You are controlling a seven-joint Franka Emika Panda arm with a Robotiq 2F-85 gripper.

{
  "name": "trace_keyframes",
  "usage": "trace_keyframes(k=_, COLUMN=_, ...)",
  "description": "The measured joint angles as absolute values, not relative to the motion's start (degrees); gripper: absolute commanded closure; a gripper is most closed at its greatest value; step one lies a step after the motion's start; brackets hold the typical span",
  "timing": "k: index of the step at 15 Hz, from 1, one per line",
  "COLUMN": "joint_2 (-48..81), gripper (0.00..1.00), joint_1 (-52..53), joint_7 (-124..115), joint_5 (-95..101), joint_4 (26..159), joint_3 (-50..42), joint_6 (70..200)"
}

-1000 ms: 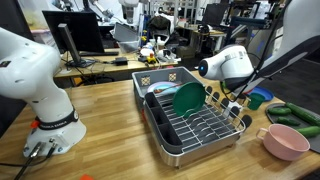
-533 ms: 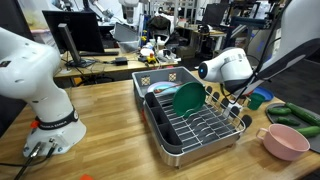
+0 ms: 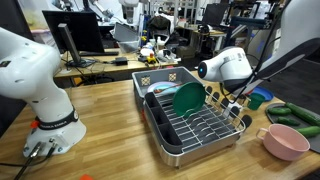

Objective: Pour the contents of the small red bowl into the silver jug

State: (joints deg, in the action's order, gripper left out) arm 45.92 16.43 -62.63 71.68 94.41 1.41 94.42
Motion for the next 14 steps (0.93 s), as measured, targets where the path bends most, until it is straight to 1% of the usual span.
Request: trace_keyframes(k=14, joint_2=48.52, gripper=0.98, joint_1=18.15, joint_7=-62.54, joint_5=74.7, joint_4=93.07, joint_3=1.97, joint_6=89.18)
